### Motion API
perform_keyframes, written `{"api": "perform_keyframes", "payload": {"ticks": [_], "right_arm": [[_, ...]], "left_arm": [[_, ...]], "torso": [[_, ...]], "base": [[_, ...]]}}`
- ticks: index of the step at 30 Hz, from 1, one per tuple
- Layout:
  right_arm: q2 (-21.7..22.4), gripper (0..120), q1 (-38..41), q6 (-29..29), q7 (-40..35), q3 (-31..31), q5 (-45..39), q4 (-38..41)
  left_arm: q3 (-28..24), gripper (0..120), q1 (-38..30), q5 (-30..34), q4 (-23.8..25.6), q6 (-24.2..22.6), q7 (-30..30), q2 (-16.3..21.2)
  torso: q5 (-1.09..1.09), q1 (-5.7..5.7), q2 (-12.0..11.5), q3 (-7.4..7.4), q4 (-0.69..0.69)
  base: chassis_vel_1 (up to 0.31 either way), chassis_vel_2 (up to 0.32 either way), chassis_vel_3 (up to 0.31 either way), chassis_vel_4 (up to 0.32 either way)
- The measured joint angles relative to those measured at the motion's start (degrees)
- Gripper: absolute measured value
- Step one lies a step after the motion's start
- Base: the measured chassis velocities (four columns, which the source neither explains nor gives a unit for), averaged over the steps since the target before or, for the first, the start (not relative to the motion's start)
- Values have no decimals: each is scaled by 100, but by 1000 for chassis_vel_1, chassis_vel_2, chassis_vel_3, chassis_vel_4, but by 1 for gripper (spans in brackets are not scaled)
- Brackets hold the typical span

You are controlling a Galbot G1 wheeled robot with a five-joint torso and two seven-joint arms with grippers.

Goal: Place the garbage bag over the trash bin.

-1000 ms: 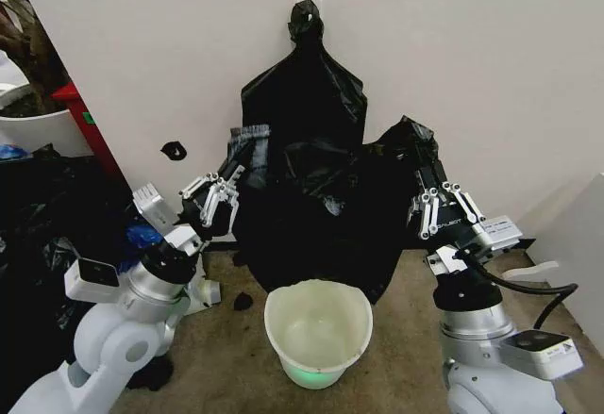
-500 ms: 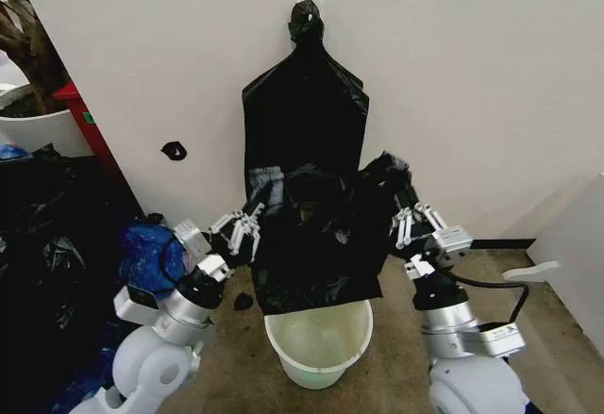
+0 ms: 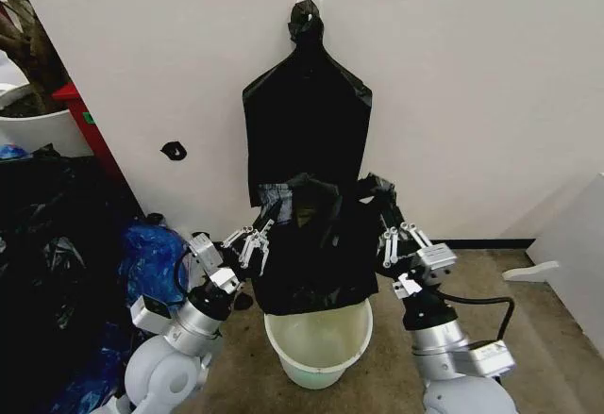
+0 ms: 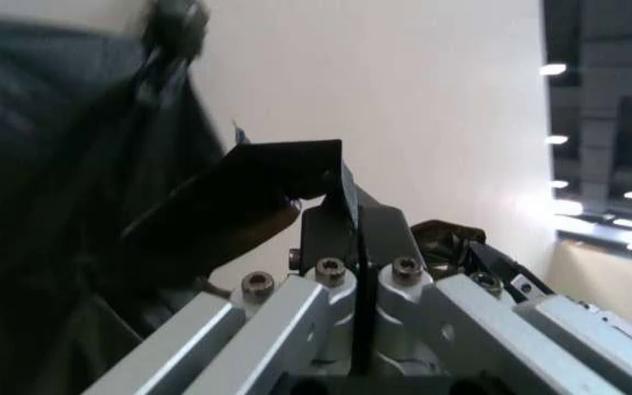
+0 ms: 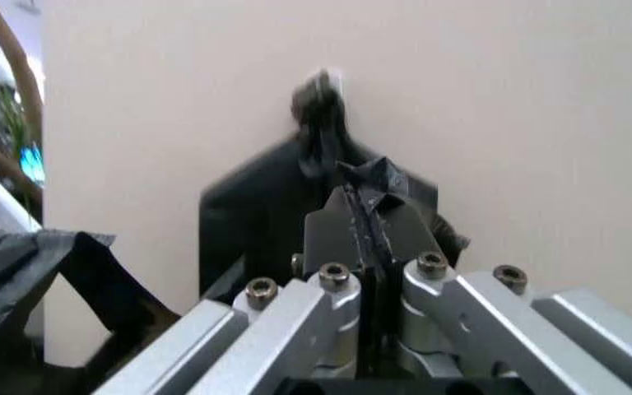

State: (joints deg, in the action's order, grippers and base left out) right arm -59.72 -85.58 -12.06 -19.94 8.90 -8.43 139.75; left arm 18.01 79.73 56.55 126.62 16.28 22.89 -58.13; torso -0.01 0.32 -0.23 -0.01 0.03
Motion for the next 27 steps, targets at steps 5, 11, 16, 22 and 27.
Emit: {"api": "perform_keyframes", "payload": {"ticks": [5, 11, 16, 22, 27], "right_arm": [[71, 0, -43, 13, -34, 70, -63, 284], [43, 0, -244, -3, -51, 25, -18, 347], [-53, 0, -393, -61, -125, -274, 116, 264], [-70, 0, -487, -44, -183, -642, -144, 236], [-56, 0, -525, -161, 72, -891, -590, 230]], "left_arm": [[166, 0, -14, 242, 147, -1, 218, 81], [256, 0, -23, 334, 239, -12, 449, 156], [236, 0, 68, -99, 164, -12, 468, 150], [334, 0, 64, -284, 129, 11, 570, 196], [452, 0, -23, -421, -28, 27, 688, 255]], "torso": [[0, 0, 0, 0, 0], [0, 0, 0, 0, 0], [1, 0, 0, 0, -1], [0, 0, 0, 0, -1], [1, 0, 0, 0, 0]], "base": [[0, 0, 0, 0], [0, 0, 0, 0], [0, 0, 0, 0], [0, 0, 0, 0], [0, 0, 0, 0]]}}
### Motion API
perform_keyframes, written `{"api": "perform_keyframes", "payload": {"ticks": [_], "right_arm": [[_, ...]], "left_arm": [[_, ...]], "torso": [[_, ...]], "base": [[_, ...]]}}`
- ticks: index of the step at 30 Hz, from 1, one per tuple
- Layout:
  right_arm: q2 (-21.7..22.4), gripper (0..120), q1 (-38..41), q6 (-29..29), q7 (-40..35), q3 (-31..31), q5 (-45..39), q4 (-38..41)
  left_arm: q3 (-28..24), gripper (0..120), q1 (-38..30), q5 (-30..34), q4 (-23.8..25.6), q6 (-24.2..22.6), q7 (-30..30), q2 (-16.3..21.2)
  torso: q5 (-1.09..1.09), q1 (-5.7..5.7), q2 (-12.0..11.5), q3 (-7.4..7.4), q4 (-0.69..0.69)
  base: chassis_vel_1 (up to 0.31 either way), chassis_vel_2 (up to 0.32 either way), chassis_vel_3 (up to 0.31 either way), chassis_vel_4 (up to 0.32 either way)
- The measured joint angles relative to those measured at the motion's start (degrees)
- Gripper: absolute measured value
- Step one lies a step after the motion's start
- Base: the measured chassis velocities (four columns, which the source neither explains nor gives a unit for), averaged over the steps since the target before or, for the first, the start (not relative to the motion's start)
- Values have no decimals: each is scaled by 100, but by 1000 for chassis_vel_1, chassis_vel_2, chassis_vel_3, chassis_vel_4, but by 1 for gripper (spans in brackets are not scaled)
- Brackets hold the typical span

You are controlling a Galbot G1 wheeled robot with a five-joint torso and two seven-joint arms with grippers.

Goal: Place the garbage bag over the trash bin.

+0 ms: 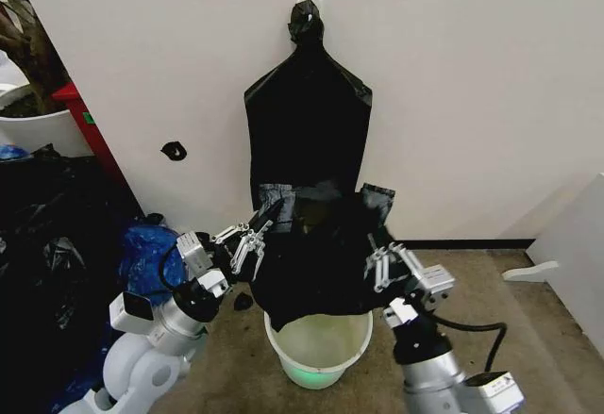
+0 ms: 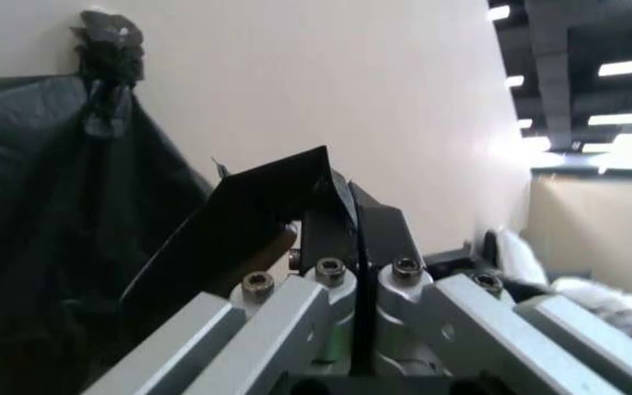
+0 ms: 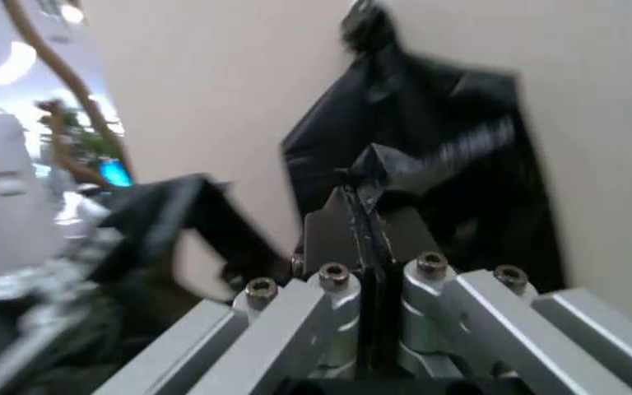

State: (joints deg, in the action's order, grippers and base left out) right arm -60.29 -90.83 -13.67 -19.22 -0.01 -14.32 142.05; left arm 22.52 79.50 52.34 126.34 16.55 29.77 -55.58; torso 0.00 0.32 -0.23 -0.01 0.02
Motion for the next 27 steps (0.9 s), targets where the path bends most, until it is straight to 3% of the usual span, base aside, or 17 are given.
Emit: {"api": "perform_keyframes", "payload": {"ticks": [12, 27], "right_arm": [[112, 0, -78, -111, 476, -507, -896, -2], [155, 0, 121, -350, 1073, -146, -918, 120]], "left_arm": [[-88, 0, -104, -362, -601, -59, 563, 272], [136, 0, -519, -144, -824, -318, 1363, 494]], "torso": [[0, 0, 0, 0, 0], [-1, 0, 0, 0, 0]], "base": [[0, 0, 0, 0], [0, 0, 0, 0]]}}
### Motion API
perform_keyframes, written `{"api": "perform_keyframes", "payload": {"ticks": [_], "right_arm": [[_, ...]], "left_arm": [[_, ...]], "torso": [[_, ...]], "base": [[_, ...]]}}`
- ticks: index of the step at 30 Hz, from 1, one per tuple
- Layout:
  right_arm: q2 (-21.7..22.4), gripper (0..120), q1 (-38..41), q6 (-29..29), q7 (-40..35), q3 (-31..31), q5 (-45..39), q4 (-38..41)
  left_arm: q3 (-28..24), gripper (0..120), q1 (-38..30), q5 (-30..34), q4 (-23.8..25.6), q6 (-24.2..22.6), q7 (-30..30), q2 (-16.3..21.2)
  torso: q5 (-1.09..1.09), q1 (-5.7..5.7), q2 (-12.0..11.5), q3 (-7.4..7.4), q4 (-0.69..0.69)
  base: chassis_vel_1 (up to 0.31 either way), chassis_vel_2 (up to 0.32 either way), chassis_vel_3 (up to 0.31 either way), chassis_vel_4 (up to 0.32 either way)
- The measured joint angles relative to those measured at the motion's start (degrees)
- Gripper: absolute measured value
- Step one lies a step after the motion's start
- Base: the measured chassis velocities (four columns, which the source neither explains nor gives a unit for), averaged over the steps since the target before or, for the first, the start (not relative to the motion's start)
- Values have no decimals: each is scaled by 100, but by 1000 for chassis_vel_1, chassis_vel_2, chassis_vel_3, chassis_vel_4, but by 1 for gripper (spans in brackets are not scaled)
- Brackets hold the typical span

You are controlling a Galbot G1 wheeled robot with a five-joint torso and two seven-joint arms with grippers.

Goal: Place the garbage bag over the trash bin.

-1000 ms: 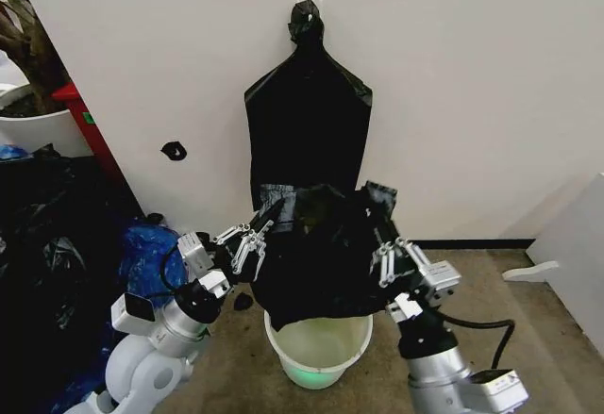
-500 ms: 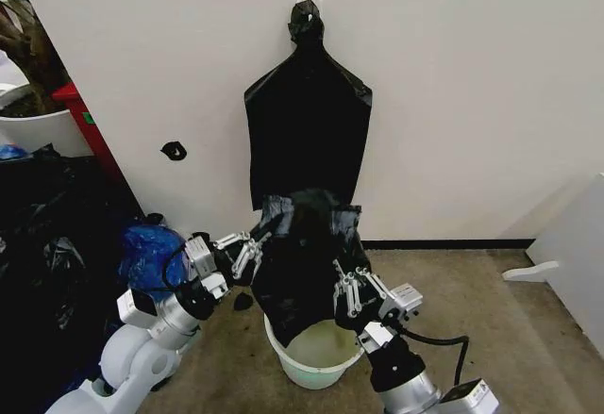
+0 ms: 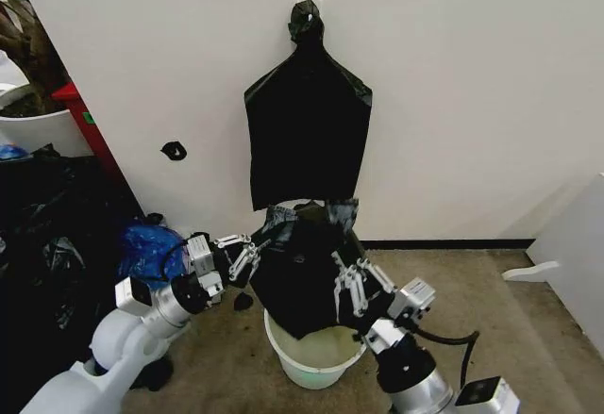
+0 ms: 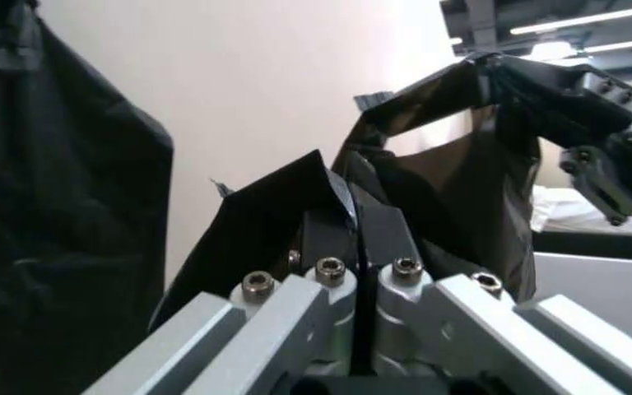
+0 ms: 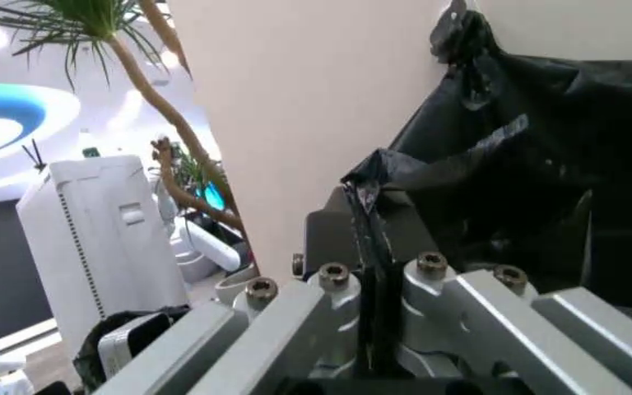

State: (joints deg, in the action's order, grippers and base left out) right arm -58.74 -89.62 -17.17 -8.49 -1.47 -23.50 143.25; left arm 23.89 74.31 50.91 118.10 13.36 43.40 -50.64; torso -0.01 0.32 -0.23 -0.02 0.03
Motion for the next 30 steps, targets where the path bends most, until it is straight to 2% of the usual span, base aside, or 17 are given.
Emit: {"api": "perform_keyframes", "payload": {"ticks": [8, 19, 22, 25, 30], "right_arm": [[-93, 0, 47, -7, -91, -201, 148, -461], [-146, 0, 246, -17, -460, -127, 87, -1064], [-122, 0, 247, 91, -877, -70, 242, -1154], [-23, 0, 138, 542, -1740, -70, 576, -1170], [146, 0, -11, 1034, -2318, -212, 488, -1019]], "left_arm": [[-6, 0, 42, -333, -66, 42, 62, -62], [-325, 0, 267, -885, -273, 226, -102, -295], [-411, 0, 297, -958, -385, 289, -409, -376], [-517, 0, 359, -970, -491, 328, -764, -475], [-597, 0, 512, -967, -497, 343, -1058, -531]], "torso": [[0, 0, 0, 0, 0], [0, 0, 0, 0, -1], [0, 0, 0, 0, -1], [1, 0, 0, 0, 0], [0, 0, 0, 0, 1]], "base": [[0, 0, 0, 0], [0, 0, 0, 0], [0, 0, 0, 0], [0, 0, 0, 0], [0, 0, 0, 0]]}}
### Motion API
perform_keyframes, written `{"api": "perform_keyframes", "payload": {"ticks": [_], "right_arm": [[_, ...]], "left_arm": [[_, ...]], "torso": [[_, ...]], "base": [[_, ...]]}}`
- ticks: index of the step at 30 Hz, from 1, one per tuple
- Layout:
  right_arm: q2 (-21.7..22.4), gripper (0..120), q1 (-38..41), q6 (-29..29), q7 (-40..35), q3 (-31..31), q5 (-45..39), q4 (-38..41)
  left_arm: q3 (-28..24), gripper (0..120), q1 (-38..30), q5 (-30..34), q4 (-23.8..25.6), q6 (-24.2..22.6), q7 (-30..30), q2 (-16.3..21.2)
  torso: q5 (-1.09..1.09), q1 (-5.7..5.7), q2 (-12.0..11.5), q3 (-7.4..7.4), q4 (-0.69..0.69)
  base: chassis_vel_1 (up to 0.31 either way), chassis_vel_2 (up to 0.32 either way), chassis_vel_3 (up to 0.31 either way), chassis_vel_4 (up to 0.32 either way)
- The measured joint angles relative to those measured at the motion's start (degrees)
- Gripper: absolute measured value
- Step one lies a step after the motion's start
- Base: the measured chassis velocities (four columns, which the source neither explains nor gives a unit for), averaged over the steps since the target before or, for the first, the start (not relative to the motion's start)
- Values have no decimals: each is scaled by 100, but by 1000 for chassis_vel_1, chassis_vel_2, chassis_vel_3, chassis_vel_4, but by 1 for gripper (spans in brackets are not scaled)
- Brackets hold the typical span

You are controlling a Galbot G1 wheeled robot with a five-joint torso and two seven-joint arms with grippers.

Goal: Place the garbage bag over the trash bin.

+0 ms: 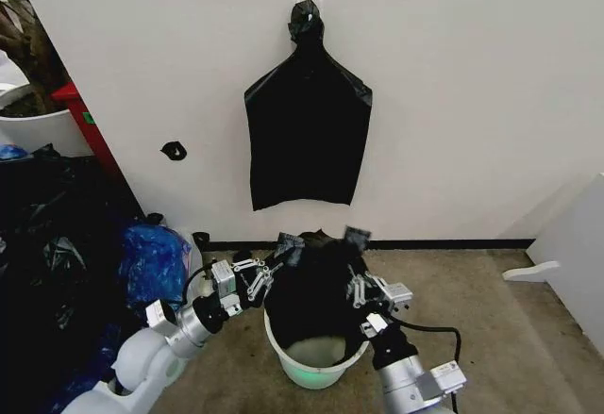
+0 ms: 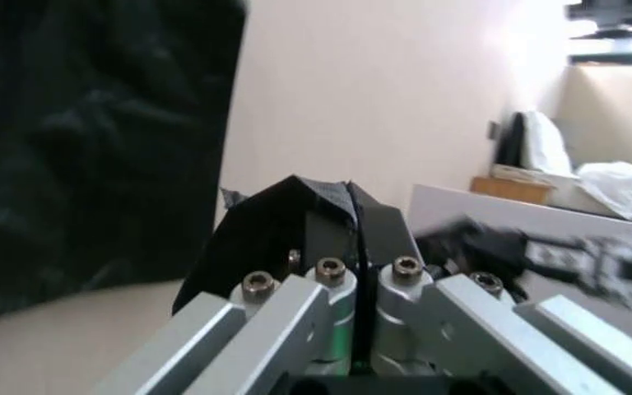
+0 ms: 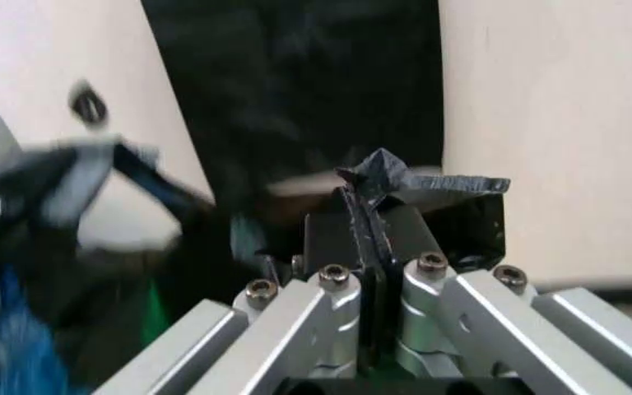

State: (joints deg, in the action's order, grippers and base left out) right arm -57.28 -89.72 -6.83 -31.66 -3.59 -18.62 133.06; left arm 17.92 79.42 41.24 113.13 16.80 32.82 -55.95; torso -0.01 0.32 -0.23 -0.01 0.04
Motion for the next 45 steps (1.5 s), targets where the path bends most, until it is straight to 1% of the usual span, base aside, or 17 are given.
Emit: {"api": "perform_keyframes", "payload": {"ticks": [3, 4, 8, 9, 14, 16, 19, 21, 22, 24, 29, 30, 34, 37, 41, 43, 45], "right_arm": [[429, 0, -240, 606, -439, -350, -385, 341], [429, 0, -240, 606, -439, -350, -385, 341], [734, 0, -512, 985, -645, -552, -536, 565], [734, 0, -512, 985, -645, -552, -536, 565], [1314, 0, -953, 1499, -820, -563, -733, 946], [1413, 0, -1047, 1652, -882, -538, -824, 997], [1681, 0, -1269, 2249, -1226, -476, -1239, 1034], [1752, 0, -1290, 2350, -1289, -463, -1296, 1036], [1752, 0, -1290, 2350, -1289, -463, -1296, 1036], [1826, 0, -1265, 2469, -1360, -455, -1376, 1036], [1876, 0, -998, 2955, -1631, -536, -1731, 1036], [1876, 0, -998, 2955, -1631, -536, -1731, 1036], [1939, 0, -804, 3170, -1694, -615, -1741, 1032], [1981, 0, -769, 3265, -1694, -615, -1733, 1031], [2112, 0, -683, 3701, -1694, -652, -1697, 1029], [2126, 0, -668, 3779, -1698, -662, -1701, 1028], [2135, 0, -554, 4100, -1798, -725, -1830, 1027]], "left_arm": [[-194, 0, 435, -16, 203, -165, -655, 99], [-194, 0, 435, -16, 203, -165, -655, 99], [-319, 0, 914, -229, 562, -506, -1365, 398], [-319, 0, 914, -229, 562, -506, -1365, 398], [-68, 0, 1598, -310, 1455, -1191, -2711, 923], [-23, 0, 1673, -305, 1617, -1336, -2875, 1034], [100, 0, 1959, -70, 2320, -2089, -3609, 1523], [119, 0, 2037, 109, 2545, -2428, -3924, 1674], [119, 0, 2037, 109, 2545, -2428, -3924, 1674], [120, 0, 2093, 355, 2770, -2891, -4368, 1864], [0, 0, 1773, 858, 2895, -3727, -5357, 2239], [0, 0, 1773, 858, 2895, -3727, -5357, 2239], [-64, 0, 1416, 1356, 2982, -4205, -5865, 2491], [-92, 0, 1330, 1484, 3016, -4352, -5999, 2561], [-210, 0, 1185, 1662, 3042, -4804, -6407, 2722], [-226, 0, 1181, 1665, 3041, -4854, -6471, 2745], [-275, 0, 1184, 1746, 2995, -5033, -6837, 2833]], "torso": [[0, 0, 0, 0, -2], [0, 0, 0, 0, -2], [0, 0, 0, 1, -1], [0, 0, 0, 1, -1], [0, 0, 0, 1, -3], [1, 0, 0, 1, -2], [-1, 0, 0, 1, -1], [-2, 0, 0, 1, 0], [-2, 0, 0, 1, 0], [0, 0, 0, 1, -1], [1, 0, 0, 0, -1], [1, 0, 0, 0, -1], [0, 0, 0, 0, -1], [0, 0, 0, 0, -2], [1, 0, -1, 0, -2], [1, 0, 0, 0, -2], [0, 0, 0, 0, -1]], "base": [[0, 0, 0, 0], [0, 0, 0, 0], [0, 0, 0, 0], [0, 0, 0, 0], [0, 0, 0, 0], [0, 0, 0, 0], [0, 0, 0, 0], [0, 0, 0, 0], [0, 0, 0, 0], [0, 0, 0, 0], [0, 0, 0, 0], [0, 0, 0, 0], [0, 0, 0, 0], [0, 0, 0, 0], [0, 0, 0, 0], [0, 0, 0, 0], [0, 0, 0, 0]]}}
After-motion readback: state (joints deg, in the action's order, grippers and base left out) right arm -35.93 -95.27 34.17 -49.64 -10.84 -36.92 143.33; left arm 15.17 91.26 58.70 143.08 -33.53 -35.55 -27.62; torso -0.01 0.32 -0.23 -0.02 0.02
